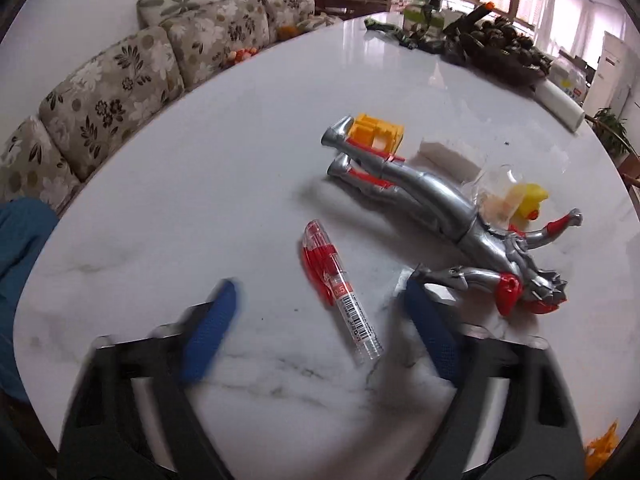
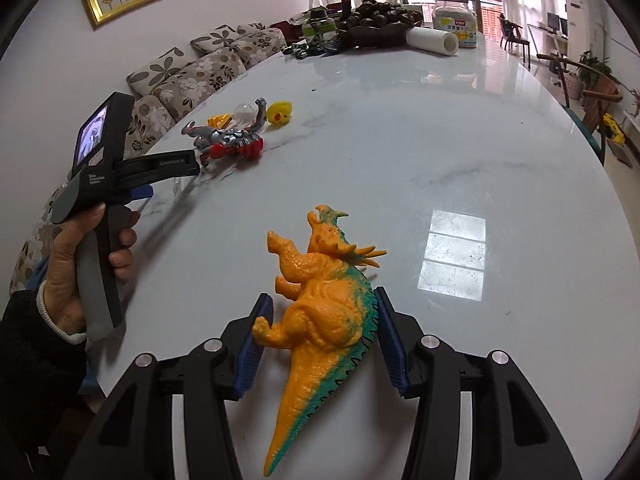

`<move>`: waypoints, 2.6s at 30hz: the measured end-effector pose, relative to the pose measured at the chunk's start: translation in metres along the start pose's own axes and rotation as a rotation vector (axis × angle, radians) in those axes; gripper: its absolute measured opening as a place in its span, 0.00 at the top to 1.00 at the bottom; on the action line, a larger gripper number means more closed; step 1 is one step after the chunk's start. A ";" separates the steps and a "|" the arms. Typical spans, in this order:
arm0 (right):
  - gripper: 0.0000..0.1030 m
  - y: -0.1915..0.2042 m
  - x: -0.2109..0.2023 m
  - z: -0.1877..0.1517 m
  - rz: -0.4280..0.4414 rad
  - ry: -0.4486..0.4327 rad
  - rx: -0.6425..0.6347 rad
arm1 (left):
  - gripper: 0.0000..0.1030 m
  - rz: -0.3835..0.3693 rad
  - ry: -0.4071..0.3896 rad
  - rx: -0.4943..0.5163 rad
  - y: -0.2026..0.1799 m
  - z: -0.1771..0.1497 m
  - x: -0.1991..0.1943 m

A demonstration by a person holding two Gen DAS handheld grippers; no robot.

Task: Collect trash
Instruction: 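Grasp the red pen with the left gripper while the right gripper carries the dinosaur to the bin, then drop the dinosaur and red pen into the bin with both grippers, then grasp the silver robot figure with the right gripper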

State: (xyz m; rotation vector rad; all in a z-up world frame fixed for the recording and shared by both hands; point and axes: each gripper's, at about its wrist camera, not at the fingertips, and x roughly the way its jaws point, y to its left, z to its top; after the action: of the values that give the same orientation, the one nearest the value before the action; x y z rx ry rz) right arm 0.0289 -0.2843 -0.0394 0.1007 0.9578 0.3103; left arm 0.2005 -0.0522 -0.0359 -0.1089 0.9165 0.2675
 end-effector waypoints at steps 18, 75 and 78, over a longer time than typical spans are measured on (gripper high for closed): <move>0.52 0.091 -0.072 -0.090 0.180 -0.100 -0.068 | 0.87 -0.303 -0.187 0.355 0.088 -0.173 -0.161; 0.49 0.142 0.164 0.142 0.095 0.241 -0.529 | 0.17 -0.602 -0.024 0.223 0.167 -0.192 -0.110; 0.53 0.115 0.135 0.115 0.171 0.238 -0.377 | 0.17 -0.619 -0.025 0.220 0.168 -0.190 -0.114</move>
State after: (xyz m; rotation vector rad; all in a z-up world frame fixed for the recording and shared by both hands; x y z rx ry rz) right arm 0.1700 -0.1277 -0.0540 -0.2048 1.1122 0.6663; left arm -0.0576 0.0497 -0.0571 -0.1793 0.8398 -0.4039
